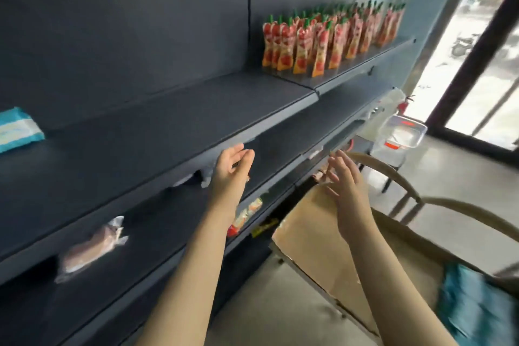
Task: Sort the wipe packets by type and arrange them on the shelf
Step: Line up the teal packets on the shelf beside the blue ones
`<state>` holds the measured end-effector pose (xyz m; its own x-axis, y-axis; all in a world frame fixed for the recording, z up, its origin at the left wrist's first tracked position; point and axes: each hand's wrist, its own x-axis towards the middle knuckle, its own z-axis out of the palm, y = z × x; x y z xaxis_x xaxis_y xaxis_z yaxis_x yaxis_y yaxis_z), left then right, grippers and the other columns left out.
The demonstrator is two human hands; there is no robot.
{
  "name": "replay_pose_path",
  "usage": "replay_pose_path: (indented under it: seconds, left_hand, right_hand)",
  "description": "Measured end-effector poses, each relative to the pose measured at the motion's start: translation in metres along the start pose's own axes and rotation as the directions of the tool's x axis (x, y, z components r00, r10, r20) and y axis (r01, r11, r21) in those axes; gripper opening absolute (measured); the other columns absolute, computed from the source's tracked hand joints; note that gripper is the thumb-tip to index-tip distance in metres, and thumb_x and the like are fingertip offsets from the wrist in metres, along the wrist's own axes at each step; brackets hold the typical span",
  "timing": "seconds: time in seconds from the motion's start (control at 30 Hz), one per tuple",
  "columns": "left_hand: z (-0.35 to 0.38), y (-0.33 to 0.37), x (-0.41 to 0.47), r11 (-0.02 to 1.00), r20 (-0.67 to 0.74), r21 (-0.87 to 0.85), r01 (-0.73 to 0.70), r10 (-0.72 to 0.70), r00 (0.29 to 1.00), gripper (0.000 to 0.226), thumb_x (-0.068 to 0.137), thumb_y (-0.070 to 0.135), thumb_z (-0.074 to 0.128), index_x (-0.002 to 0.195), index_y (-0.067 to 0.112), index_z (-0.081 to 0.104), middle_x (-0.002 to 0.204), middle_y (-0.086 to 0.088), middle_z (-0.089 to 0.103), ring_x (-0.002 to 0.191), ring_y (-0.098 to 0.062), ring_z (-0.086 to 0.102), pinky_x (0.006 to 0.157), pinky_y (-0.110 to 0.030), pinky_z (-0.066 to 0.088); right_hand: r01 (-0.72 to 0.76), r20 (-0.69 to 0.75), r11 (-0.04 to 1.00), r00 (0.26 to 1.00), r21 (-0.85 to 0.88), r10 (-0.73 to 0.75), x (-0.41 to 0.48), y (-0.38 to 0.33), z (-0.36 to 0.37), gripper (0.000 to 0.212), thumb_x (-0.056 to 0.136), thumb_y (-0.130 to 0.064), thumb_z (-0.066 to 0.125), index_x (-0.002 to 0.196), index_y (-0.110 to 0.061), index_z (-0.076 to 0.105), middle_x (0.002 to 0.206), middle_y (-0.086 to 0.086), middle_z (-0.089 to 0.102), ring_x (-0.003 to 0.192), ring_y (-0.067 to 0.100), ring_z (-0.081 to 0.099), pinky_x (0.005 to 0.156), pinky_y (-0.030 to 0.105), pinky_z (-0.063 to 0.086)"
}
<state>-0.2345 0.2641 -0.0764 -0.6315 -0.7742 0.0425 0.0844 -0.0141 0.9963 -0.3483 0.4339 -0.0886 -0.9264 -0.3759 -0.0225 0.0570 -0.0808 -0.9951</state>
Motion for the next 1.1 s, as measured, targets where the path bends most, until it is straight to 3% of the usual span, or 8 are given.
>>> replay_pose_path:
  seconds: [0.23, 0.4, 0.63, 0.73, 0.9, 1.0, 1.1]
  left_hand:
    - [0.132, -0.067, -0.054, 0.98, 0.262, 0.14, 0.139, -0.172, 0.95, 0.031, 0.097, 0.035, 0.058, 0.126, 0.025, 0.054, 0.125, 0.007, 0.06, 0.118, -0.013, 0.057, 0.1, -0.036, 0.049]
    - [0.205, -0.116, -0.077, 0.935, 0.43, 0.28, 0.216, -0.323, 0.843, 0.027, 0.096, 0.038, 0.058, 0.122, 0.029, 0.055, 0.121, 0.007, 0.06, 0.117, -0.014, 0.057, 0.093, -0.031, 0.049]
    - [0.277, -0.185, -0.088, 0.855, 0.504, 0.441, 0.272, -0.487, 0.714, 0.019, 0.095, 0.04, 0.058, 0.113, 0.033, 0.056, 0.119, 0.009, 0.06, 0.115, -0.014, 0.057, 0.104, -0.04, 0.046]
    - [0.307, -0.22, -0.097, 0.808, 0.512, 0.497, 0.316, -0.567, 0.645, 0.012, 0.095, 0.034, 0.06, 0.107, 0.03, 0.059, 0.117, 0.004, 0.063, 0.115, -0.018, 0.058, 0.1, -0.037, 0.046]
    - [0.352, -0.273, -0.117, 0.705, 0.51, 0.62, 0.345, -0.696, 0.506, 0.018, 0.097, 0.029, 0.059, 0.112, 0.019, 0.06, 0.117, -0.004, 0.065, 0.105, -0.016, 0.059, 0.088, -0.028, 0.044]
    - [0.375, -0.305, -0.133, 0.621, 0.464, 0.697, 0.357, -0.771, 0.436, 0.02, 0.096, 0.032, 0.06, 0.112, 0.019, 0.06, 0.115, -0.002, 0.066, 0.101, -0.014, 0.06, 0.082, -0.027, 0.044]
    - [0.399, -0.338, -0.152, 0.538, 0.414, 0.763, 0.359, -0.833, 0.368, 0.019, 0.094, 0.036, 0.062, 0.108, 0.023, 0.061, 0.113, 0.0, 0.067, 0.106, -0.016, 0.062, 0.087, -0.029, 0.048]
  right_hand:
    - [-0.137, -0.345, 0.989, 0.927, 0.055, 0.148, -0.029, 0.05, -0.157, 0.043, 0.102, -0.045, 0.046, 0.143, -0.033, 0.045, 0.146, -0.003, 0.05, 0.133, 0.019, 0.046, 0.107, 0.044, 0.042]
    - [-0.234, -0.521, 0.966, 0.814, 0.108, 0.256, -0.04, 0.095, -0.241, 0.042, 0.102, -0.044, 0.046, 0.143, -0.031, 0.045, 0.143, -0.004, 0.05, 0.129, 0.019, 0.049, 0.108, 0.044, 0.044]
    - [-0.421, -0.632, 0.9, 0.668, 0.117, 0.394, -0.044, 0.149, -0.332, 0.049, 0.101, -0.045, 0.048, 0.144, -0.023, 0.046, 0.143, 0.002, 0.051, 0.131, 0.022, 0.047, 0.113, 0.05, 0.037]
    - [-0.485, -0.669, 0.851, 0.567, 0.202, 0.481, -0.048, 0.17, -0.368, 0.047, 0.103, -0.042, 0.046, 0.144, -0.018, 0.046, 0.139, 0.001, 0.051, 0.131, 0.022, 0.046, 0.115, 0.048, 0.036]
    - [-0.582, -0.642, 0.761, 0.472, 0.287, 0.603, -0.065, 0.22, -0.42, 0.052, 0.099, -0.052, 0.049, 0.141, -0.022, 0.05, 0.139, 0.0, 0.056, 0.128, 0.021, 0.052, 0.114, 0.05, 0.037]
    - [-0.64, -0.648, 0.7, 0.394, 0.316, 0.652, -0.073, 0.243, -0.455, 0.052, 0.101, -0.049, 0.048, 0.142, -0.017, 0.048, 0.138, 0.004, 0.057, 0.126, 0.024, 0.054, 0.11, 0.053, 0.041]
    - [-0.687, -0.637, 0.649, 0.347, 0.326, 0.688, -0.07, 0.258, -0.493, 0.043, 0.103, -0.044, 0.046, 0.134, -0.015, 0.053, 0.128, 0.006, 0.062, 0.116, 0.025, 0.061, 0.098, 0.05, 0.051]
